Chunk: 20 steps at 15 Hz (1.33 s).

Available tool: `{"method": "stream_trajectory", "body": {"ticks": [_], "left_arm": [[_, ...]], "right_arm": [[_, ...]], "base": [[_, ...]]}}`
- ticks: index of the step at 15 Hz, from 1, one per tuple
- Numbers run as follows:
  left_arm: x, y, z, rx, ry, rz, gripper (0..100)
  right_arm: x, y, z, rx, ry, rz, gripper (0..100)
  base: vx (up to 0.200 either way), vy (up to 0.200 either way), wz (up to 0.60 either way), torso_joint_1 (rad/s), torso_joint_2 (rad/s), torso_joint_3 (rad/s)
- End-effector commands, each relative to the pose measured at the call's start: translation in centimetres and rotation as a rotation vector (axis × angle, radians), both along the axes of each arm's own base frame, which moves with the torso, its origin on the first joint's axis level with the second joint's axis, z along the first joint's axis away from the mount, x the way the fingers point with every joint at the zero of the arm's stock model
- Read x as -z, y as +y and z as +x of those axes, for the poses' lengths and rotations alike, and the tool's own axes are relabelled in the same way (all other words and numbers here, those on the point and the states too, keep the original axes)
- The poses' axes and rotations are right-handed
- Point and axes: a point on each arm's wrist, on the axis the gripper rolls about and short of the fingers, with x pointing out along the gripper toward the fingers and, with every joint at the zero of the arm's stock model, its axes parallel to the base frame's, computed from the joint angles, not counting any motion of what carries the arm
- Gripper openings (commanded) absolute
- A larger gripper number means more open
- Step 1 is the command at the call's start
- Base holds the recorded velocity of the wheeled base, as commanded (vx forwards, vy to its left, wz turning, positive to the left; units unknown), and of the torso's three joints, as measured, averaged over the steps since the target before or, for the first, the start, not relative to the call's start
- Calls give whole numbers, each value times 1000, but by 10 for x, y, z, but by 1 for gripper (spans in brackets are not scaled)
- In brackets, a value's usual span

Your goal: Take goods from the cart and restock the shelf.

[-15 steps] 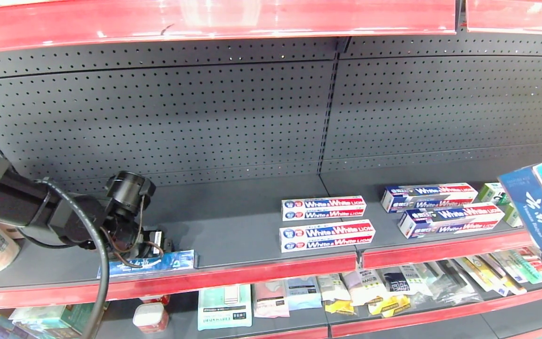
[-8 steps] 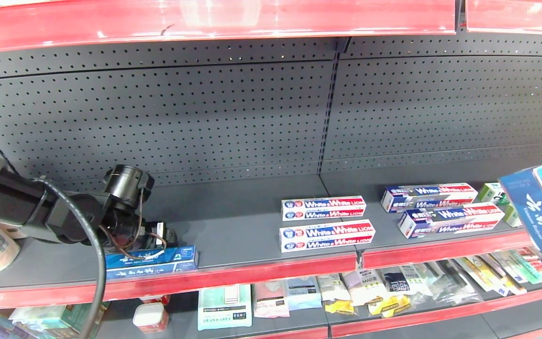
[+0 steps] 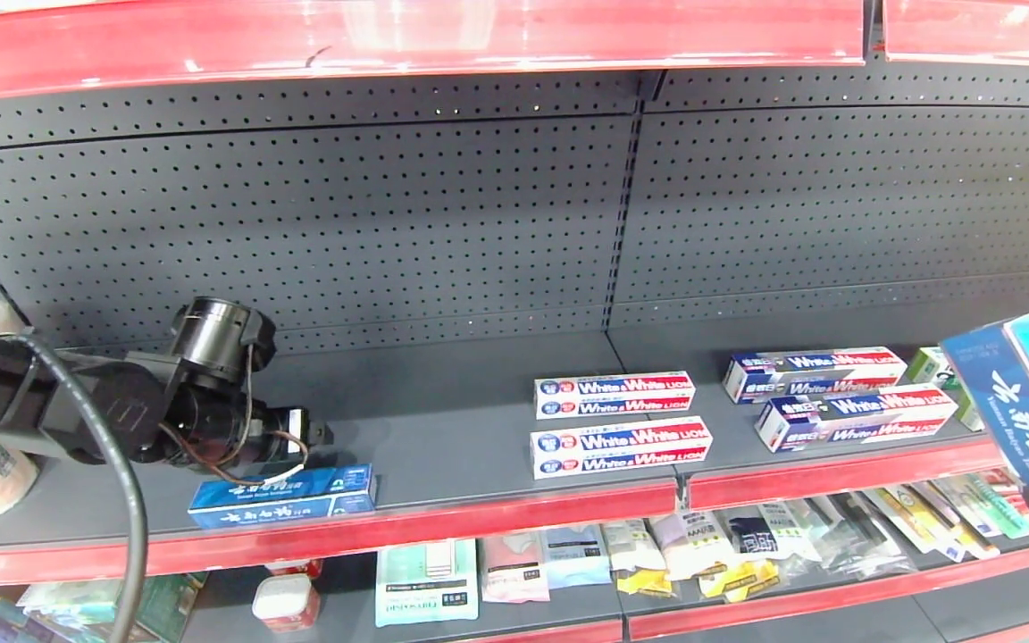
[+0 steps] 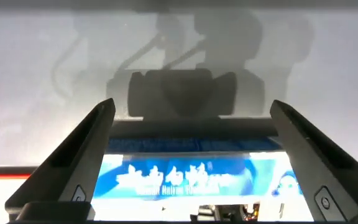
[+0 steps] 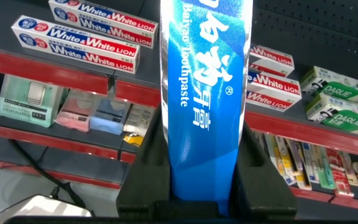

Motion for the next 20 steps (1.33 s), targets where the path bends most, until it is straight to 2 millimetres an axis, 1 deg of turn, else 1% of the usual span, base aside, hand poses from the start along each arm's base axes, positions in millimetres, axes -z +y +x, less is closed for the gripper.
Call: {"method": "stream_trajectory", "body": {"ticks": [1,2,3,5,6,8,9,10,11,12,13,14,15,16,18,19,20], "left_arm": [[-17,2,-14,0,-51,-9,100],[-18,3,-17,0,-57,-10,100],[-23,4,-25,2,-106,-22,100],[-25,6,-39,4,-157,-31,100],[-33,9,-62,18,-220,-42,100],[-48,13,-94,34,-308,-56,100],[-58,17,-114,46,-363,-63,100],[-62,18,-136,85,-409,-79,100],[-63,21,-160,132,-454,-79,100],[-58,24,-188,206,-503,-30,100],[-52,30,-212,279,-550,51,100],[-50,35,-229,326,-578,107,100],[-50,37,-238,340,-586,121,100],[-54,41,-257,369,-626,103,100],[-58,45,-273,406,-718,68,100],[-56,48,-284,424,-767,53,100],[-52,49,-289,431,-779,47,100]], "right_arm": [[1,0,2,-2,9,0,0],[1,0,2,-2,9,0,0],[1,0,2,-2,11,0,0],[0,0,2,-2,8,0,0],[1,0,2,3,9,0,0],[6,-1,-1,8,20,1,0],[9,0,-3,6,23,2,0],[11,0,-5,7,19,3,0],[11,0,-7,8,15,3,0],[10,0,-7,10,5,2,0],[8,0,-7,9,-3,1,0],[6,0,-6,9,-4,1,0],[5,0,-5,9,-4,-1,0],[6,0,-5,5,-1,-2,0],[6,0,-7,6,-10,-16,0],[5,-1,-7,29,-20,-47,0],[4,-1,-7,43,-23,-54,0]], "base": [[0,0,0,0,0,0],[0,0,0,0,0,0],[0,0,0,0,0,0],[0,0,0,0,0,0],[0,0,0,0,0,0],[0,0,0,0,0,0],[0,0,0,0,0,0],[0,0,0,0,0,0],[0,0,0,0,0,0],[0,0,0,0,0,0],[0,0,0,0,0,0],[0,0,0,0,0,0],[0,0,0,0,0,0],[0,0,0,0,0,0],[0,0,0,0,0,0],[0,0,0,0,0,0],[0,0,0,0,0,0]]}}
